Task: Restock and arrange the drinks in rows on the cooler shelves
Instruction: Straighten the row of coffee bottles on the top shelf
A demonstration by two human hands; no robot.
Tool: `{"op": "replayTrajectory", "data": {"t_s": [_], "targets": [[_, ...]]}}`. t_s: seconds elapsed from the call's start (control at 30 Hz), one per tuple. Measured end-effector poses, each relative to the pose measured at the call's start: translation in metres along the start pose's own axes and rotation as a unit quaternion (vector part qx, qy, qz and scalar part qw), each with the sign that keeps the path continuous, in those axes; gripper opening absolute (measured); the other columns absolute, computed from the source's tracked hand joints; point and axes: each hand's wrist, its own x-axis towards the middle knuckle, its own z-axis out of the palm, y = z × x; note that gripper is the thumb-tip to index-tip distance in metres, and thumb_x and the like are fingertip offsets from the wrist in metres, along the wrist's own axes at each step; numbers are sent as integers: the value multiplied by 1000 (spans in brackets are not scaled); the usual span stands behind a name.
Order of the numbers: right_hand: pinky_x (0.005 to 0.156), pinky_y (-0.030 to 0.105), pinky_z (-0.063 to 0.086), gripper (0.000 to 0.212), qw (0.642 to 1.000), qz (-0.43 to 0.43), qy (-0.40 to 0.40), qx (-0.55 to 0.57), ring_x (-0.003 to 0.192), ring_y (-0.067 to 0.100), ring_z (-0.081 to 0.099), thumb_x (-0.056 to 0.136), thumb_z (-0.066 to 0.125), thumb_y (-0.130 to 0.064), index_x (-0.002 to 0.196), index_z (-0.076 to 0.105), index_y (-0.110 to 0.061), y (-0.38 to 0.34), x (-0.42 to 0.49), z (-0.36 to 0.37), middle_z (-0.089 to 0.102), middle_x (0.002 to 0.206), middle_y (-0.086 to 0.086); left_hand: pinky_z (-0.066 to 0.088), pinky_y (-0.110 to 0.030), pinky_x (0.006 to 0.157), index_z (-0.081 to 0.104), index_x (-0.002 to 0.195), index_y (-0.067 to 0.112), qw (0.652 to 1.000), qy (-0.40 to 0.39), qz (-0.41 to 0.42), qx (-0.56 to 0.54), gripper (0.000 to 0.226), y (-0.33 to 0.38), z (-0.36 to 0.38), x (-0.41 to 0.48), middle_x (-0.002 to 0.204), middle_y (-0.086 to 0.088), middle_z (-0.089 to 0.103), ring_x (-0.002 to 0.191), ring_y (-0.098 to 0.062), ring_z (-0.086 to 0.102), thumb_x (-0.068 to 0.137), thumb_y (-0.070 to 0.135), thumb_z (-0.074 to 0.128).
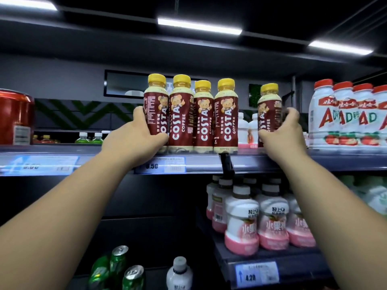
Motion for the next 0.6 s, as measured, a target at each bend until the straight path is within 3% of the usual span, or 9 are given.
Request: {"op": "replayTrajectory", "data": {"t_s": [0.17,0.37,0.6], "targets": [[93,48,51,85,998,0,-47,43,105,33,58,73,73,-31,144,26,-22,-18,0,4,54,128,11,42,-39,71,21,140,27,1000,3,8,12,75,-2,4,-1,99,1,53,81,-28,54,81,61,53],[85,42,47,66,997,-35,-65,25,100,30,56,84,59,-41,141,29,-25,-12,-10,12,57,123,5,45,-40,73,17,143,29,1000,9,9,14,78,-5,7,2,110,-4,60,84,-28,55,81,60,53],[92,47,48,63,992,-65,-106,0,102,25,57,86,65,-51,135,35,-27,-10,-14,8,60,121,-2,43,-39,72,18,143,28,1000,12,6,18,77,-6,7,2,115,-6,63,85,-28,56,82,59,53]]}}
